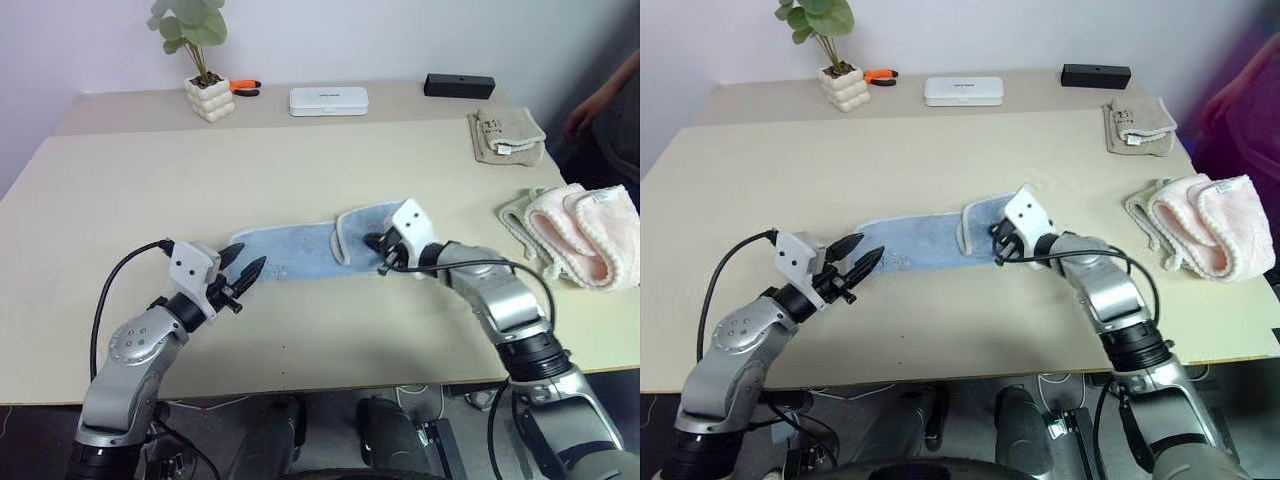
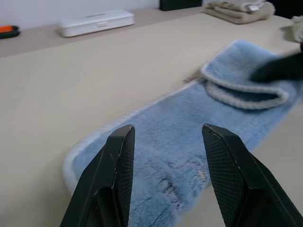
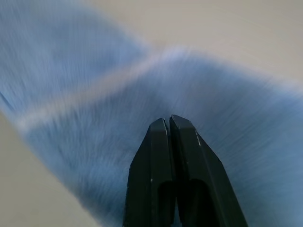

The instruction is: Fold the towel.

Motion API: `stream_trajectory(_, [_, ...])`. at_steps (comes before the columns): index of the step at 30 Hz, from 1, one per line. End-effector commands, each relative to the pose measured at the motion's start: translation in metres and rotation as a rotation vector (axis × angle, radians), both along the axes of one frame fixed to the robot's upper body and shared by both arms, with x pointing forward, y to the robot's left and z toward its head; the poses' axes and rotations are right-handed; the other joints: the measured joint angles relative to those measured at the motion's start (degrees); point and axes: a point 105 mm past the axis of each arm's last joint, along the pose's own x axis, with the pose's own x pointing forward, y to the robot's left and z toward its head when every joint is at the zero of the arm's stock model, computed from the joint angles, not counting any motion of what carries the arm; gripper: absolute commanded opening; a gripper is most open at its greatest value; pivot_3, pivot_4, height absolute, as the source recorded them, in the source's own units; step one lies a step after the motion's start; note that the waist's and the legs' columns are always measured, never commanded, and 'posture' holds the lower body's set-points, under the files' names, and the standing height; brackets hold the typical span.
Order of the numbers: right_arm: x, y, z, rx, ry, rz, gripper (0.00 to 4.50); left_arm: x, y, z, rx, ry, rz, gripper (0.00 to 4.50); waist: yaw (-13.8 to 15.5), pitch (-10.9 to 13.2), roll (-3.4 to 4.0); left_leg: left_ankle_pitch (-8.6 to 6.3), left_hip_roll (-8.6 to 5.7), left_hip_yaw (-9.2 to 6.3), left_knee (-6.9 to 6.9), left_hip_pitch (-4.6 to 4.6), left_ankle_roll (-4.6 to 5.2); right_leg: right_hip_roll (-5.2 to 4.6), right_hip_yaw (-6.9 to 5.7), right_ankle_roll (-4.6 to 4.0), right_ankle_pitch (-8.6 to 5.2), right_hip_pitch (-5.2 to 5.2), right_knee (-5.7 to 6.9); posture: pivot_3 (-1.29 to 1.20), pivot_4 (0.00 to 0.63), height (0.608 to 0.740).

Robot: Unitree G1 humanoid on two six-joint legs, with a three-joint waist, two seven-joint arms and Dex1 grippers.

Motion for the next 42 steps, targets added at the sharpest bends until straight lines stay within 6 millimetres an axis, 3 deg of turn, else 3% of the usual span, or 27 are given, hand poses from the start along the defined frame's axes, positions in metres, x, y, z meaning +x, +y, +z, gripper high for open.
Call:
stream_trajectory(1, [-0.001, 0.004, 0.010, 0.001, -0.052, 0.042, 0.10, -0.008, 0.004, 0.007, -0.018, -0.007, 0.034, 2.26, 0.1, 0.0, -0.01, 0.00, 0.00, 0.00, 0.01, 0.02, 0.00, 0.00, 0.00, 0.00, 0.00, 0.03, 0.00, 0.00, 0.150, 0.740])
stream_trajectory(2, [-0.001, 0.005, 0.020, 0.031, -0.075, 0.055, 0.10, -0.012, 0.005, 0.005, -0.033, 0.010, 0.045, 2.26, 0.1, 0.0, -0.01, 0.00, 0.00, -0.01, 0.01, 0.02, 0.00, 0.01, 0.00, 0.00, 0.00, 0.03, 0.00, 0.00, 0.150, 0.740])
stream_trajectory(5, [0.003, 0.005, 0.053, 0.082, -0.195, 0.080, 0.84, -0.023, 0.011, -0.003, -0.138, 0.114, 0.092, 2.26, 0.1, 0.0, -0.01, 0.00, 0.00, -0.02, 0.01, 0.02, 0.00, 0.01, 0.00, 0.00, 0.00, 0.03, 0.00, 0.00, 0.150, 0.740])
stream_trajectory(8, [-0.005, 0.015, 0.076, 0.025, -0.330, 0.213, 2.30, -0.038, 0.008, -0.014, -0.289, 0.254, 0.117, 3.08, 0.0, 0.0, -0.02, -0.01, 0.00, -0.02, 0.01, 0.02, 0.00, 0.01, 0.00, 0.01, -0.01, 0.03, 0.00, 0.00, 0.150, 0.740])
stream_trajectory(11, [-0.016, 0.026, 0.082, -0.018, -0.389, 0.330, 3.77, -0.049, 0.002, -0.019, -0.426, 0.361, 0.141, 4.50, 0.1, 0.0, -0.03, -0.01, 0.01, -0.03, 0.01, 0.02, 0.01, 0.00, -0.01, 0.02, -0.01, 0.05, -0.02, 0.00, 0.150, 0.740])
stream_trajectory(12, [-0.019, 0.030, 0.081, -0.023, -0.395, 0.354, 4.21, -0.049, 0.003, -0.020, -0.460, 0.386, 0.170, 4.50, 0.2, 0.0, -0.04, -0.01, 0.01, -0.04, 0.01, 0.02, 0.01, 0.00, -0.02, 0.02, -0.01, 0.06, -0.02, 0.00, 0.150, 0.740])
stream_trajectory(20, [-0.040, 0.055, 0.060, -0.035, -0.388, 0.484, 4.21, -0.020, 0.022, -0.031, -0.844, 0.535, 0.416, 4.50, 0.8, 0.0, -0.06, 0.00, 0.01, -0.10, 0.09, 0.07, -0.01, 0.01, -0.08, 0.00, -0.01, 0.15, -0.01, 0.00, 0.150, 0.740])
stream_trajectory(24, [-0.045, 0.067, 0.057, -0.021, -0.392, 0.508, 4.21, -0.002, 0.012, -0.040, -0.884, 0.611, 0.432, 4.50, 1.4, 0.0, -0.07, 0.01, 0.01, -0.08, 0.09, 0.10, -0.04, 0.03, -0.06, 0.00, 0.00, 0.15, 0.01, 0.00, 0.150, 0.740])
stream_trajectory(27, [-0.046, 0.069, 0.056, -0.016, -0.394, 0.510, 4.26, 0.003, 0.005, -0.039, -0.888, 0.627, 0.411, 3.68, 1.6, -0.1, -0.09, 0.02, -0.02, -0.08, 0.10, 0.14, -0.05, 0.04, -0.06, -0.01, 0.00, 0.23, -0.01, 0.00, 0.150, 0.740])
stream_trajectory(34, [-0.051, 0.074, 0.055, -0.003, -0.394, 0.514, 4.26, 0.014, 0.011, -0.032, -0.937, 0.592, 0.415, 0.17, 1.4, 0.0, -0.11, 0.01, -0.05, -0.10, 0.08, 0.13, -0.05, 0.10, -0.06, -0.01, -0.01, 0.20, -0.02, 0.00, 0.150, 0.740])
stream_trajectory(37, [-0.052, 0.072, 0.054, -0.007, -0.392, 0.510, 4.26, 0.012, 0.031, -0.016, -0.917, 0.469, 0.429, 0.07, 1.3, 0.0, -0.12, 0.01, 0.00, -0.09, 0.05, 0.13, -0.06, 0.07, -0.04, -0.02, -0.01, 0.17, -0.02, 0.00, 0.150, 0.740])
stream_trajectory(42, [-0.052, 0.062, 0.052, -0.026, -0.382, 0.483, 4.26, -0.008, 0.105, 0.013, -0.808, 0.222, 0.560, 0.07, 1.1, 0.0, -0.12, -0.01, 0.11, -0.06, -0.01, 0.13, -0.12, 0.16, 0.00, -0.24, -0.10, 0.10, -0.02, 0.00, 0.150, 0.740])
